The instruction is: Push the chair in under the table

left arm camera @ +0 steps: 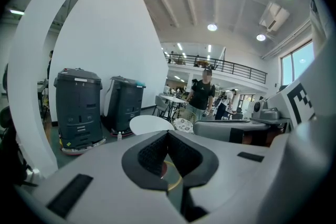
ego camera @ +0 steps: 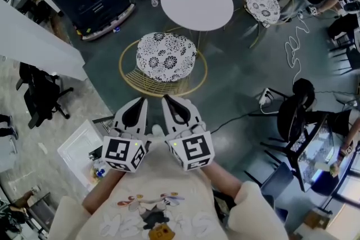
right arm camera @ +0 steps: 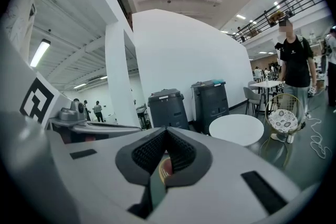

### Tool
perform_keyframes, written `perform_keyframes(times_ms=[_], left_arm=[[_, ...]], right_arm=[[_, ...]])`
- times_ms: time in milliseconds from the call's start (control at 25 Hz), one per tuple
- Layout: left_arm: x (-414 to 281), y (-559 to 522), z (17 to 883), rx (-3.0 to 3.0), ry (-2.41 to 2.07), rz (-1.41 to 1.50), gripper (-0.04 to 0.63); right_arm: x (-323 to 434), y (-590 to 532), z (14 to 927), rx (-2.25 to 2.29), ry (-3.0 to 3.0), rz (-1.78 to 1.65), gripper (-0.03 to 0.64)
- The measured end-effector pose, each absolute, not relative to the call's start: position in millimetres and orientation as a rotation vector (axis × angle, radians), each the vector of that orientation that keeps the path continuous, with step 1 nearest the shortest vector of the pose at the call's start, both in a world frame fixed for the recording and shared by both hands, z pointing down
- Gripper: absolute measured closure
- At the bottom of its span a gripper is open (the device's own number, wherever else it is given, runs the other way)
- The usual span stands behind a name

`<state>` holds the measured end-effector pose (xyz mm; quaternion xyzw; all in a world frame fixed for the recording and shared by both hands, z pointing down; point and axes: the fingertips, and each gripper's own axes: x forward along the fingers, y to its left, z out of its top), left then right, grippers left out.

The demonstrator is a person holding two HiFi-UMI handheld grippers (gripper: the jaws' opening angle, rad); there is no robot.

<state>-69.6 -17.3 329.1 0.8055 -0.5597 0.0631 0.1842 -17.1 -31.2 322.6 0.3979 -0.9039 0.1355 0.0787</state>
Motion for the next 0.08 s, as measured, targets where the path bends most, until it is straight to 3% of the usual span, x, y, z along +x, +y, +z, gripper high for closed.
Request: perform_keyframes(times_ms=[80], left_arm=[[-70.4, -16.7, 330.2, 2.268, -1.579, 0.181, 0.586]], right_arm=[[-16.7, -30.2, 322.7, 1.196, -2.703, 0.406, 0.609]])
